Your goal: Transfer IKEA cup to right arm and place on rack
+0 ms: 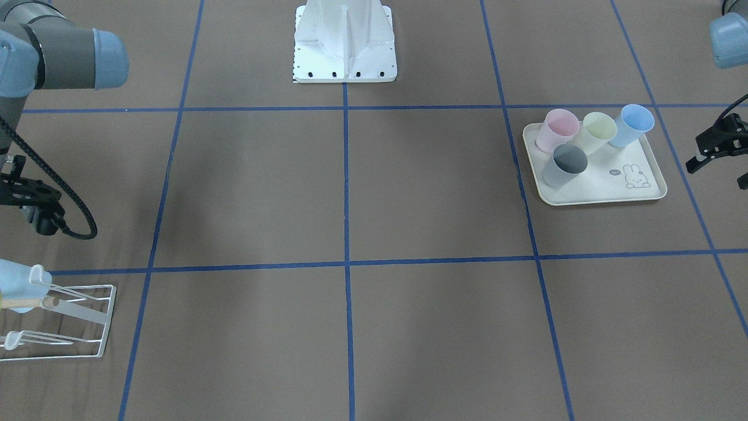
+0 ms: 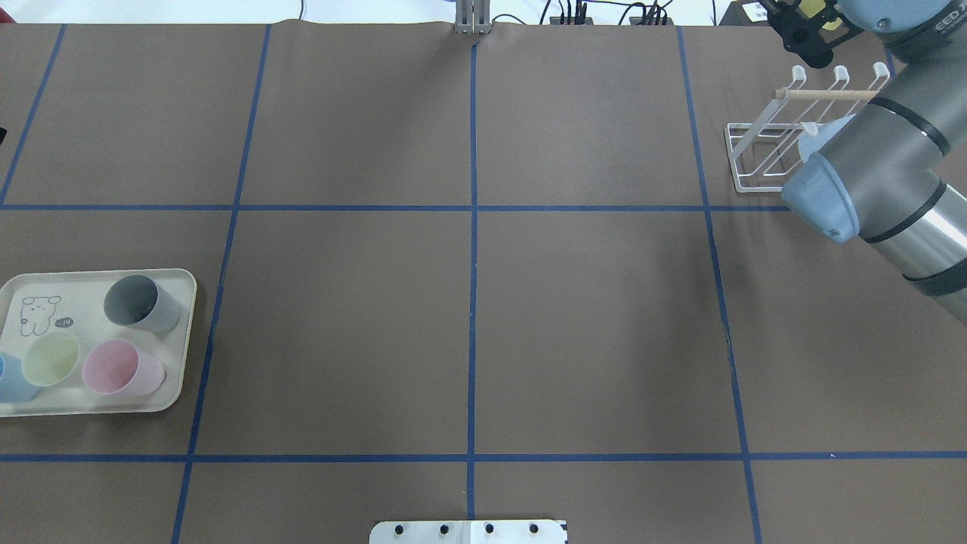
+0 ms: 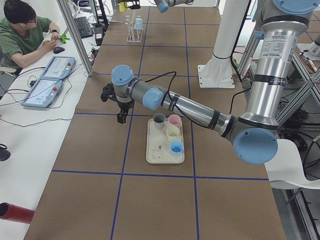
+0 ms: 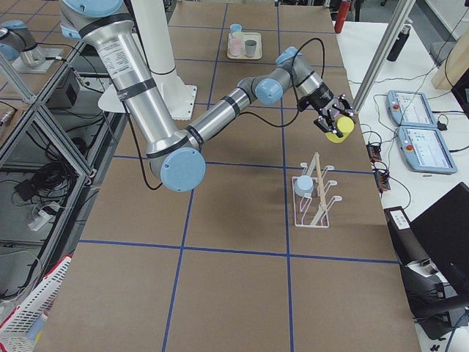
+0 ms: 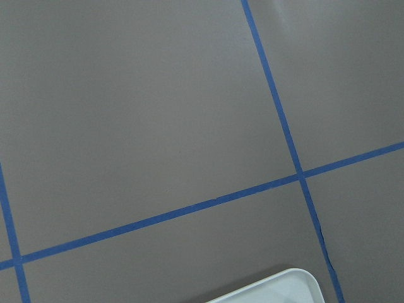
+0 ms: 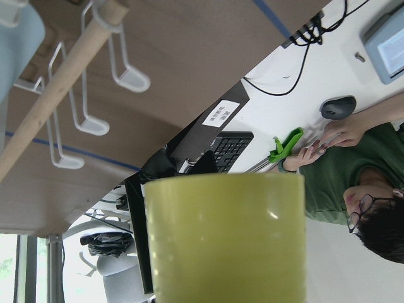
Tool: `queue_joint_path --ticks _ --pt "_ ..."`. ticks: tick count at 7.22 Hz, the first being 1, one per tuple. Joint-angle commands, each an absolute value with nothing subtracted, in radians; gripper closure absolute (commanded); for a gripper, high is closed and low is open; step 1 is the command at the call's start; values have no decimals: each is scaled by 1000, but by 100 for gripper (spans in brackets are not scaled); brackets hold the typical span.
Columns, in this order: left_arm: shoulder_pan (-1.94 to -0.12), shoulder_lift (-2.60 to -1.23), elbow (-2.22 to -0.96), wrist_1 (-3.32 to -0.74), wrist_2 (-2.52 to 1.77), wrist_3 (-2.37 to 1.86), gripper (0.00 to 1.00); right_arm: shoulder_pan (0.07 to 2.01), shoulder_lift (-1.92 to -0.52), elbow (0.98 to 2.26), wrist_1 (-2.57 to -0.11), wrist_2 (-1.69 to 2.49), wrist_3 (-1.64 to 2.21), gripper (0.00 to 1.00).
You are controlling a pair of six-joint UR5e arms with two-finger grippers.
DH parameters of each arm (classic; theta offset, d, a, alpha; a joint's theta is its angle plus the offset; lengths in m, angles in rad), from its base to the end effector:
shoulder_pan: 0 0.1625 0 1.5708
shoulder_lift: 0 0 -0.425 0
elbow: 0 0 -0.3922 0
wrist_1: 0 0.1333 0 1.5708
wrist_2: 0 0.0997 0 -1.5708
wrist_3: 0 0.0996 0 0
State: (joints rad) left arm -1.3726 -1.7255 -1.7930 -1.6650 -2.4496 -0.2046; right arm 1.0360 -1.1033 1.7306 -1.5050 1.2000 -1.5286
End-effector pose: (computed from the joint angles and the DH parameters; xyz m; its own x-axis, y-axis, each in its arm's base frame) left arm 0.0524 -0.5483 0.4495 0.5808 0.2810 -0.7640 -0.0587 0.9505 0.3050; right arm -0.1830 -0.6413 0.3194 -0.3529 -0.6729 -0.6501 0.9356 -0.2477 -0.2516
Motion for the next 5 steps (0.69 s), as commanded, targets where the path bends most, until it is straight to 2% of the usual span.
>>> queue_joint_path --ticks 1,3,5 --pt "-1373 -1724 -1795 -1666 -2450 -206 0 1066 -1109 1634 -1474 1177 -1604 76" --pt "-1371 -1723 -1793 -1666 -2451 -209 0 1062 -1129 1528 -1367 1129 -1608 75" --pt "-1370 -1723 -1793 -1666 -2451 -210 0 1029 -1141 1493 -1336 1074 -1606 72"
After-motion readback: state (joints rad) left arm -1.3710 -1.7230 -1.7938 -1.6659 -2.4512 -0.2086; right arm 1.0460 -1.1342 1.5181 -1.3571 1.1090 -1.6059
